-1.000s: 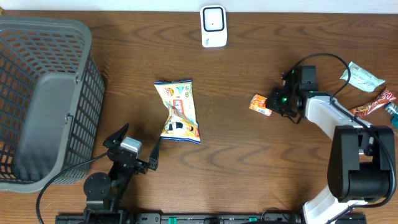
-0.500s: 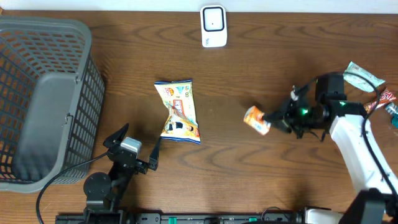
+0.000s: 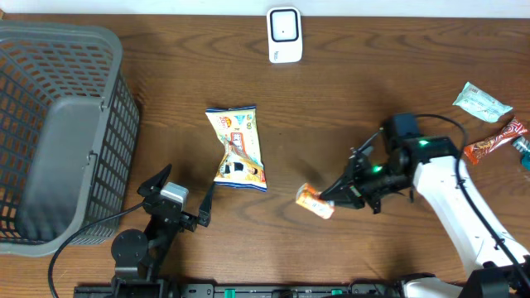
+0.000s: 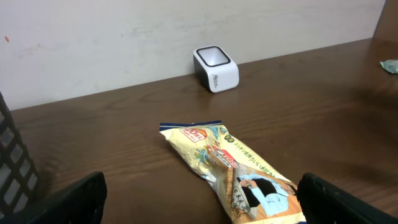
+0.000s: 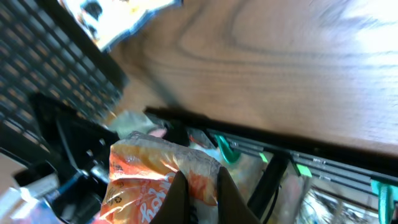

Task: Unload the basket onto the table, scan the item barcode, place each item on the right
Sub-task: 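Lift the orange tissue pack and swing it toward the scanner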

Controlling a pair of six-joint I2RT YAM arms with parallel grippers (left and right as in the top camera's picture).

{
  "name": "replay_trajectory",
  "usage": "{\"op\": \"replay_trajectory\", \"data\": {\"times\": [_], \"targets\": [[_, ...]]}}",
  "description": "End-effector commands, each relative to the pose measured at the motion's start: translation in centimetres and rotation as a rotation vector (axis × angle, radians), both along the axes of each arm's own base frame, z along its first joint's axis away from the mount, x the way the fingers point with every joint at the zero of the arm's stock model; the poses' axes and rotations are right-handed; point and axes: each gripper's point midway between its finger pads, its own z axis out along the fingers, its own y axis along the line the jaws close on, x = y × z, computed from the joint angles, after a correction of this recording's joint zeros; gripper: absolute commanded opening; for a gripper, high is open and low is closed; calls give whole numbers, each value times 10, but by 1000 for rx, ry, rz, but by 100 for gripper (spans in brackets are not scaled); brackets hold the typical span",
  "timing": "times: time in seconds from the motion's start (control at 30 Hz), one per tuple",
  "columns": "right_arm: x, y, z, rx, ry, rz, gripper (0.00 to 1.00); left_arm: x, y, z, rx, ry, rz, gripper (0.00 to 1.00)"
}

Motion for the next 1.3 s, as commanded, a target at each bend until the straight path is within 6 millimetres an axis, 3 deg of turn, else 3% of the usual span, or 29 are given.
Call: {"op": "replay_trajectory", "data": {"times": [0.0,0.3,0.83,1.07,1.27], "targets": [[-11,24,6,27,-2,60,2,-1,-2,-17,-3,44,-14,98],[-19,53,6,34,-46,143,2,-1,-2,-17,-3,44,-14,98],[-13,44,-15,-126,-110,148,2,-1,-2,-17,-3,44,-14,98],[16,51,-21,-194,-298,153,1,-1,-2,-17,-3,44,-14,98],[68,45,-20,-304,-534,72,1,-1,-2,-17,-3,44,-14,98]]}}
